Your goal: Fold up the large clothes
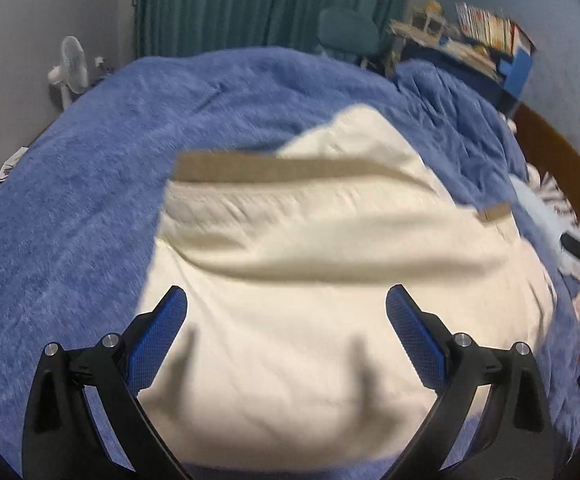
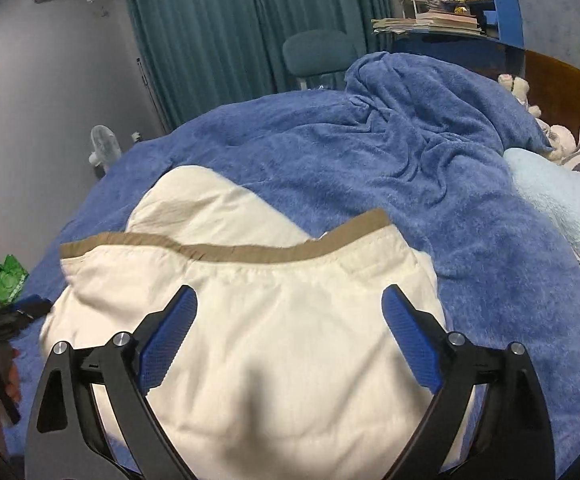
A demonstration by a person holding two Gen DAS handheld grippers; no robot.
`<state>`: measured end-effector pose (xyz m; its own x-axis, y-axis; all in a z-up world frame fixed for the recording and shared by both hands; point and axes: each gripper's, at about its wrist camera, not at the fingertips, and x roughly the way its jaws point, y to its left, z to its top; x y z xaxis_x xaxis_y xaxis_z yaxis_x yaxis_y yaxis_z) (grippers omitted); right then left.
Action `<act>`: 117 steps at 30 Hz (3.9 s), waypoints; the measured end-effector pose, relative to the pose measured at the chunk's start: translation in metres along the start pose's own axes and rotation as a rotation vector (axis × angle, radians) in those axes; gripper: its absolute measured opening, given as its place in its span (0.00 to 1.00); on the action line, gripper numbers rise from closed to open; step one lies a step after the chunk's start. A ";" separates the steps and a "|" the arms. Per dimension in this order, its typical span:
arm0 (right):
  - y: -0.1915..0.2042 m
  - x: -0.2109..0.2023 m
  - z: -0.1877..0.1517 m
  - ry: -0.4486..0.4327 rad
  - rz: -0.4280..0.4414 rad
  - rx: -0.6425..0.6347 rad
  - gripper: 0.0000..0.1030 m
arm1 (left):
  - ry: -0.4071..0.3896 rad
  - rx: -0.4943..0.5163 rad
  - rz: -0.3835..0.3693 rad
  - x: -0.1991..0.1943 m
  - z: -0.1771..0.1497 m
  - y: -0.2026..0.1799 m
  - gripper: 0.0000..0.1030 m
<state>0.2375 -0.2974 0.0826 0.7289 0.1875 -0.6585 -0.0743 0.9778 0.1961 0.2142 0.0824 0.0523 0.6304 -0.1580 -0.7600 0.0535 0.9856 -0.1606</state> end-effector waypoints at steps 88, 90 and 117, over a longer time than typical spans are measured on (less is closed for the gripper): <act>0.052 0.112 -0.009 0.097 0.107 -0.250 0.93 | 0.049 0.166 0.007 0.109 0.040 -0.024 0.94; 0.068 0.109 -0.022 0.139 0.124 -0.322 0.93 | 0.065 0.241 0.008 0.108 0.028 -0.045 0.94; 0.033 0.239 0.020 0.218 -0.061 -0.054 0.94 | 0.057 0.214 0.197 0.209 0.082 -0.032 0.94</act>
<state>0.4232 -0.2220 -0.0541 0.5689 0.1385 -0.8107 -0.0753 0.9904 0.1163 0.4079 0.0229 -0.0498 0.6005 0.0401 -0.7986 0.1006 0.9870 0.1252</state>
